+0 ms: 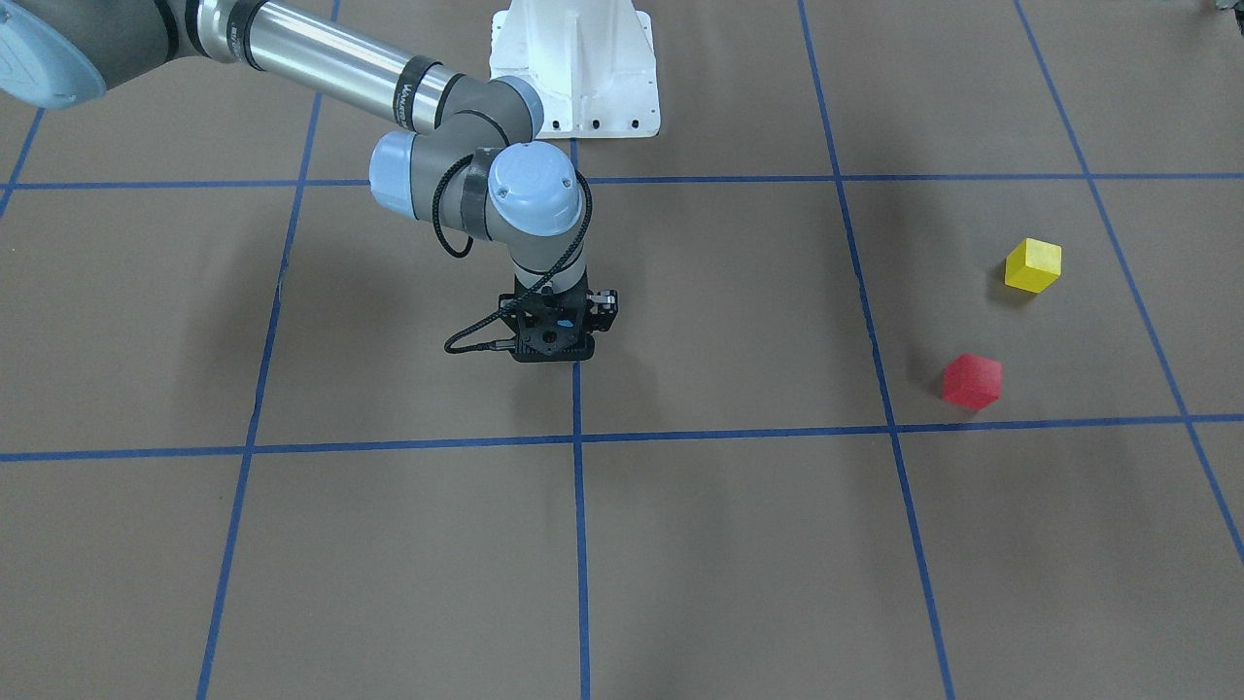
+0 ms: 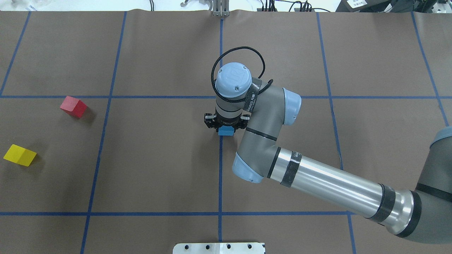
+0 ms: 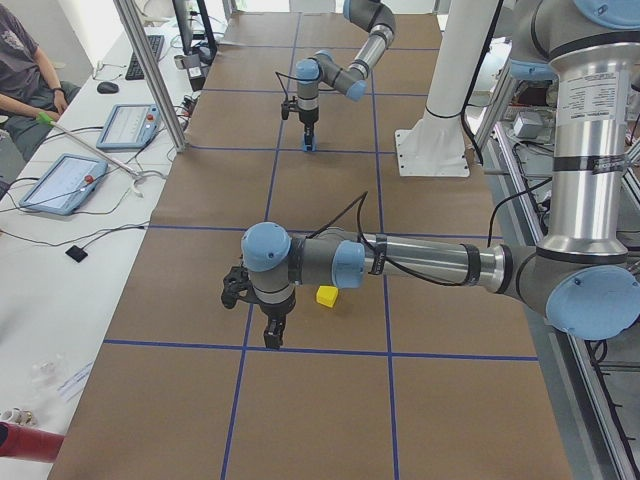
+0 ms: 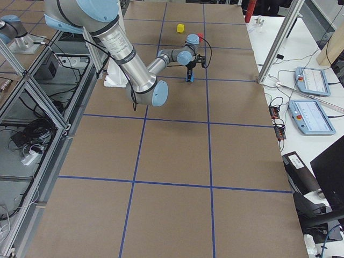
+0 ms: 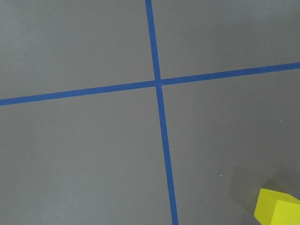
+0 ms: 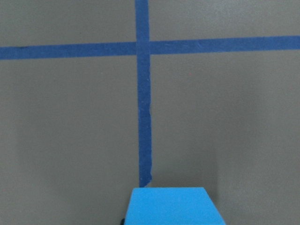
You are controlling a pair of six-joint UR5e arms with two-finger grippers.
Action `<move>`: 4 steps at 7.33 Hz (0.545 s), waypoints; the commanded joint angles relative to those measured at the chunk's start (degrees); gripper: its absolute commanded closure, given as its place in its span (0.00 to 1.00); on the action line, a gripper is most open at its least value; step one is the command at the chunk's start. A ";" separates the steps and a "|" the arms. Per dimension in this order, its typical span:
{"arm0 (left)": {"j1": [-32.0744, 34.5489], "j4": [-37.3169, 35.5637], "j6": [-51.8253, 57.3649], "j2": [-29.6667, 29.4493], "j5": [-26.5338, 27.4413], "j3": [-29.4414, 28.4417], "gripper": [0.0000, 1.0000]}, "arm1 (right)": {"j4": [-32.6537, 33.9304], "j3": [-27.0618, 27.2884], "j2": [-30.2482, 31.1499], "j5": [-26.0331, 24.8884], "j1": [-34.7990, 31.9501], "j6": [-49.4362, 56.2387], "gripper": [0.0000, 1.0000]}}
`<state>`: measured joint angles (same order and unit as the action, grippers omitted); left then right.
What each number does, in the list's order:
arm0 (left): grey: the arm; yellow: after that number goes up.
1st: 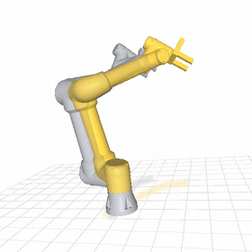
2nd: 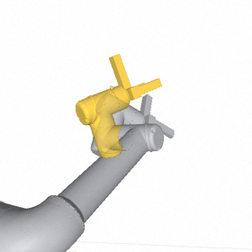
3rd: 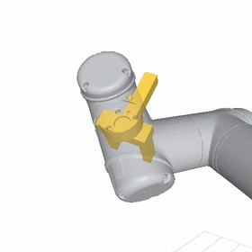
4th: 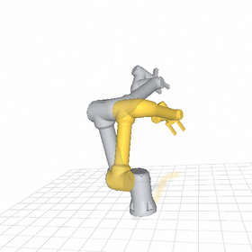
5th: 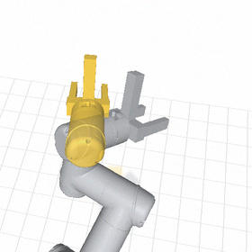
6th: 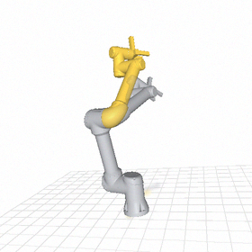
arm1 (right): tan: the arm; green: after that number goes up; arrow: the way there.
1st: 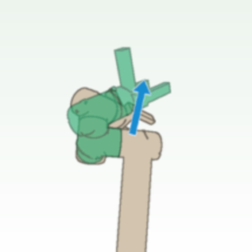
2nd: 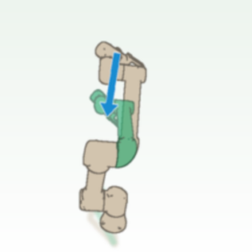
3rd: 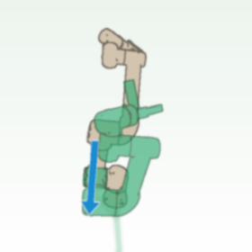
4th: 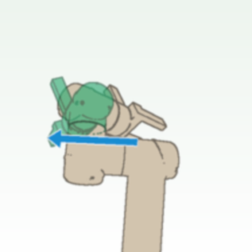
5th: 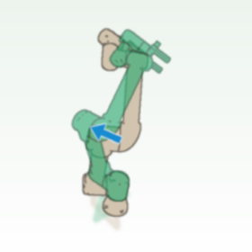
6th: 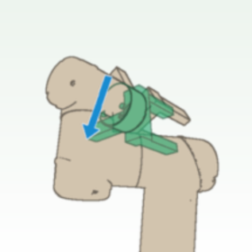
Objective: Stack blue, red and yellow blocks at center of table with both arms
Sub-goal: 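Carry the blue cube with the right gripper to the table center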
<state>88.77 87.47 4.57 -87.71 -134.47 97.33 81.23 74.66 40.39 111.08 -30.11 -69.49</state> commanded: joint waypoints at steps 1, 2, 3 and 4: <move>0.00 -0.02 0.00 0.00 0.00 0.14 0.00 | -0.10 -0.40 -0.31 -1.05 0.58 -0.03 1.00; 0.00 0.07 0.00 0.00 0.00 0.14 0.00 | -0.02 -0.40 -0.31 -1.05 0.58 -0.03 1.00; 0.00 -0.02 0.00 0.00 0.00 0.32 0.00 | -0.02 -0.57 -0.66 -1.05 0.66 -0.03 1.00; 0.00 0.07 0.00 0.00 0.00 0.23 0.00 | -0.02 -1.01 -1.09 -1.05 0.66 -0.12 1.00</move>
<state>88.77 87.49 4.57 -87.71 -134.47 97.55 81.20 74.06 39.75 110.06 -29.50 -69.54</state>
